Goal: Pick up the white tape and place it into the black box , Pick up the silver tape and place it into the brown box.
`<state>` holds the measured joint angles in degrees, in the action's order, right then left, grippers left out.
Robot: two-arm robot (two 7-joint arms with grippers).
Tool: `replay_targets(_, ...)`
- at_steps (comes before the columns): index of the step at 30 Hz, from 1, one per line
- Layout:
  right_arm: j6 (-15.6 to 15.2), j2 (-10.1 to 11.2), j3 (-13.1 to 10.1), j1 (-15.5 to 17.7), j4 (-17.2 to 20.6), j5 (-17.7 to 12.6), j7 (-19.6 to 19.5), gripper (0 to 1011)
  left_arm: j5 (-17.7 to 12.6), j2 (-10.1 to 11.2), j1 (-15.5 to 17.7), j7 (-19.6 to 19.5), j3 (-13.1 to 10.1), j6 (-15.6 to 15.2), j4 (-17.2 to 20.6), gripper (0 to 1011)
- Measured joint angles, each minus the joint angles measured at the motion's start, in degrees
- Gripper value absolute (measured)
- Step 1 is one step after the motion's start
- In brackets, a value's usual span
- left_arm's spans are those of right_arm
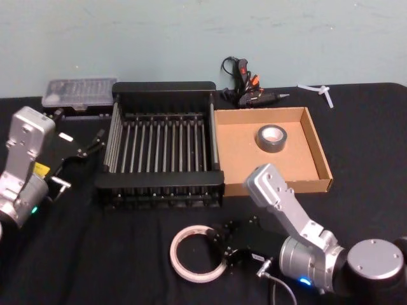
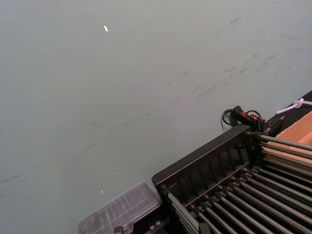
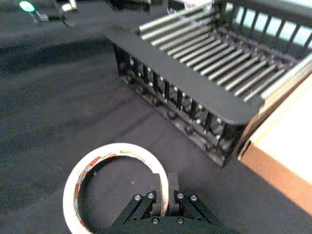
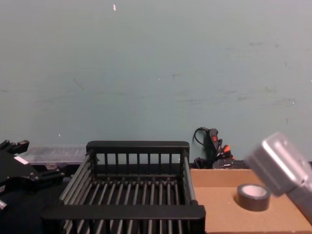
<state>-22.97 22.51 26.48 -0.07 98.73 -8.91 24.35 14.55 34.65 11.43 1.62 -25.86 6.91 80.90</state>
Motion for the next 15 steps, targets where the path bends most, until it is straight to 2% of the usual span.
replay_targets(15, 4.63, 3.48, -1.99, -1.64, 4.78, -4.51, 2.81, 94, 0.0, 0.0, 0.0, 0.0, 0.0, 0.0, 0.0, 1001)
